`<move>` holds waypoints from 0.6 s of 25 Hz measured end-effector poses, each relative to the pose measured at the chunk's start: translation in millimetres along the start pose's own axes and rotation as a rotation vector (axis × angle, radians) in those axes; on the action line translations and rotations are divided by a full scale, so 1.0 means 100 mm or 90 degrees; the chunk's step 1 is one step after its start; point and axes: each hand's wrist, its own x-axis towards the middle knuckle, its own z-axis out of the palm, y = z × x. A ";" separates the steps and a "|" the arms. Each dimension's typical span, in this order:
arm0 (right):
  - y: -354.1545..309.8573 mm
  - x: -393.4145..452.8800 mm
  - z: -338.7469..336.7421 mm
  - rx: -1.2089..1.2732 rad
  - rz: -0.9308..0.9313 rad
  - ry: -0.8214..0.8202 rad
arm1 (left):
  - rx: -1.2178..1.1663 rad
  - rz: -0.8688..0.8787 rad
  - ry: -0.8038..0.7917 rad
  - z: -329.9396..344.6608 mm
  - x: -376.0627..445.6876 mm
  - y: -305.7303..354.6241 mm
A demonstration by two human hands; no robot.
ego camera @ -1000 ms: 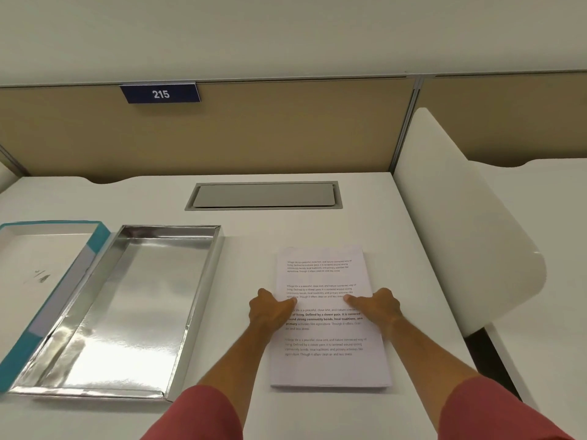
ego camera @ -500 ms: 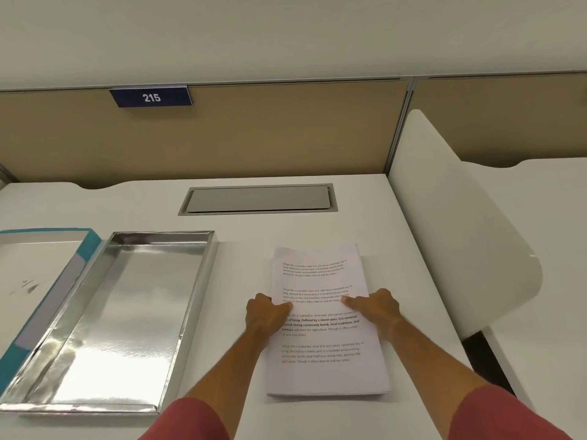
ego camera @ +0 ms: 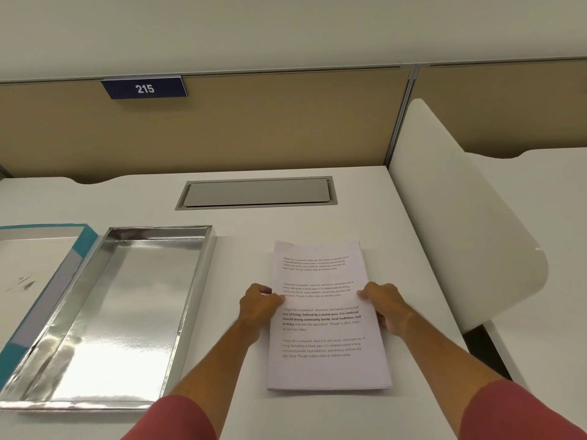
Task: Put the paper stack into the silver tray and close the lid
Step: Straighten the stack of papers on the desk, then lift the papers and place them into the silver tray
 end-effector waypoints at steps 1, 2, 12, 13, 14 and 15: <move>0.01 0.01 0.00 -0.001 0.000 0.001 | -0.011 -0.013 -0.008 -0.01 0.02 0.00; 0.02 0.02 0.01 -0.005 -0.005 0.004 | -0.020 -0.021 -0.018 -0.01 0.04 0.00; -0.39 -0.37 -0.15 0.018 -0.260 0.011 | -0.069 0.190 -0.045 -0.24 -0.23 0.47; -0.46 -0.43 -0.18 0.024 -0.300 0.001 | -0.069 0.228 -0.046 -0.29 -0.27 0.54; -0.51 -0.50 -0.21 0.026 -0.339 -0.008 | -0.066 0.266 -0.047 -0.33 -0.32 0.60; -0.56 -0.55 -0.23 0.028 -0.375 -0.015 | -0.059 0.301 -0.044 -0.37 -0.37 0.64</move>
